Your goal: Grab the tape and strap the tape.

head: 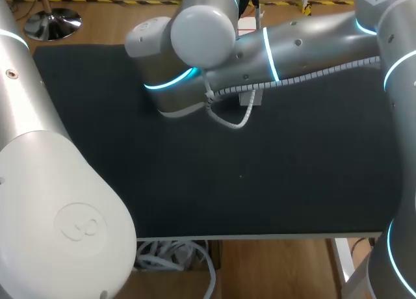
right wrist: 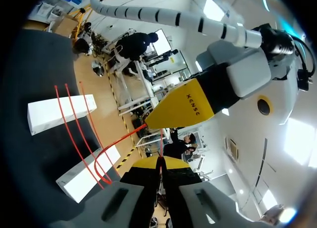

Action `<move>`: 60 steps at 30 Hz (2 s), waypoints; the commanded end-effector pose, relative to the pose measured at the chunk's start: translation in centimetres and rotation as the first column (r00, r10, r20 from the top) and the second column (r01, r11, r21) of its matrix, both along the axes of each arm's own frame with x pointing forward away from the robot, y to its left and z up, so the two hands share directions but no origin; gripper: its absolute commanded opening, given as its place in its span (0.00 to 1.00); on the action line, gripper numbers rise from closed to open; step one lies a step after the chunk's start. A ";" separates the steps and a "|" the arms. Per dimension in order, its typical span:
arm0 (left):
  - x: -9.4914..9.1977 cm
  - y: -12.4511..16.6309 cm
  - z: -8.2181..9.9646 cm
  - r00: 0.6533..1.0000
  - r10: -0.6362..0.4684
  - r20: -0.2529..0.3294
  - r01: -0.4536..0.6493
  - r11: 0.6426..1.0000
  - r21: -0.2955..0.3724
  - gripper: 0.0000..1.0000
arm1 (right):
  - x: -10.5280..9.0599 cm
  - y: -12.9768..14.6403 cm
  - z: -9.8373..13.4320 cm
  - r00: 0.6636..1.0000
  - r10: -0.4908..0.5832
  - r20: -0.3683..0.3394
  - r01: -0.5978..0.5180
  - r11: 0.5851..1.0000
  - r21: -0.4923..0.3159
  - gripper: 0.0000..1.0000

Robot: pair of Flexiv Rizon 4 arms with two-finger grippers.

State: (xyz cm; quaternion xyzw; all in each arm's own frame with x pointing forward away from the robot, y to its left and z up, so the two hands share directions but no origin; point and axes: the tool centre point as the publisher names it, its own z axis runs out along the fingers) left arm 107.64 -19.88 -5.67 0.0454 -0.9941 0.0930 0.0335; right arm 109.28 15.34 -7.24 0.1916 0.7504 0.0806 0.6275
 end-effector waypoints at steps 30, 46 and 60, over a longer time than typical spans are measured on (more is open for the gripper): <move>0.0 0.0 0.1 1.000 0.000 -0.002 0.000 1.000 0.003 0.00 | -0.5 -0.1 0.6 0.999 -0.038 0.006 0.038 0.999 0.022 0.00; 0.0 0.0 0.1 1.000 0.000 -0.002 0.000 1.000 0.003 0.00 | -0.5 -0.2 0.8 0.998 -0.064 0.021 0.064 0.998 0.029 0.00; 0.0 0.0 0.1 1.000 0.000 -0.002 0.000 1.000 0.003 0.00 | -0.4 -0.7 1.3 0.995 -0.075 0.070 0.075 0.997 0.007 0.00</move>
